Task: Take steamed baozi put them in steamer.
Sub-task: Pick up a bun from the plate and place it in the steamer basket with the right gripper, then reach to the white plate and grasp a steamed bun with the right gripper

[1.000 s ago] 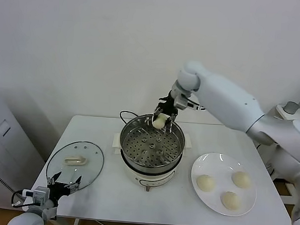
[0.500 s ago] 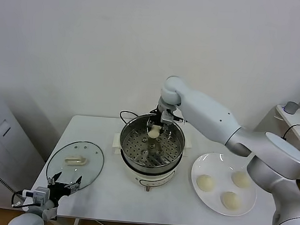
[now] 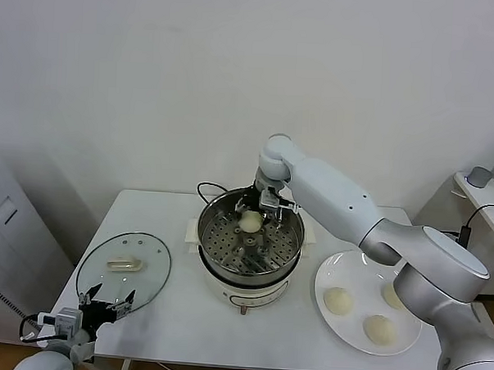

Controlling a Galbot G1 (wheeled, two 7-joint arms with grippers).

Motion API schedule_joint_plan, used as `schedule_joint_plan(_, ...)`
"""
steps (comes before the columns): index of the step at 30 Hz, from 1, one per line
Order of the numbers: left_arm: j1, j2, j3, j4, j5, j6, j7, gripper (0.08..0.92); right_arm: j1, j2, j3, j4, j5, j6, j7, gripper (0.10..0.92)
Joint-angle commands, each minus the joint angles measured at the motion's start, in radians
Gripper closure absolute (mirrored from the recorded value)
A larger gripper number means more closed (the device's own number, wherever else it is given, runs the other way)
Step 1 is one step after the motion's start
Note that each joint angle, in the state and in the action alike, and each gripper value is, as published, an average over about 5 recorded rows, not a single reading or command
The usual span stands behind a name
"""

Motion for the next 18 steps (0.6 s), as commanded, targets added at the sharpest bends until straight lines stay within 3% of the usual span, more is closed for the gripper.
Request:
schedule_joint_plan(1,0.002,-0.002,0.001,-0.006,0.001,0.002,0.0,0.177,0.107,-0.04,-0.056,-0.003,0.18,0.049,0.018,0.212)
schedule_joint_plan(4,0.003,0.0,-0.002,-0.009,0.001,0.002,0.0,0.177,0.216,-0.119,-0.164,0.01,0.386,0.021,-0.009,0.204)
schedule_joint_plan(7,0.002,0.003,-0.003,-0.01,0.001,0.002,-0.001,0.177,0.322,-0.212,-0.293,0.03,0.582,-0.111,-0.033,0.203)
schedule_joint_plan(18,-0.001,0.008,-0.006,-0.01,-0.002,0.004,-0.005,0.177,0.55,-0.454,-0.698,0.163,1.015,-0.643,-0.072,0.203)
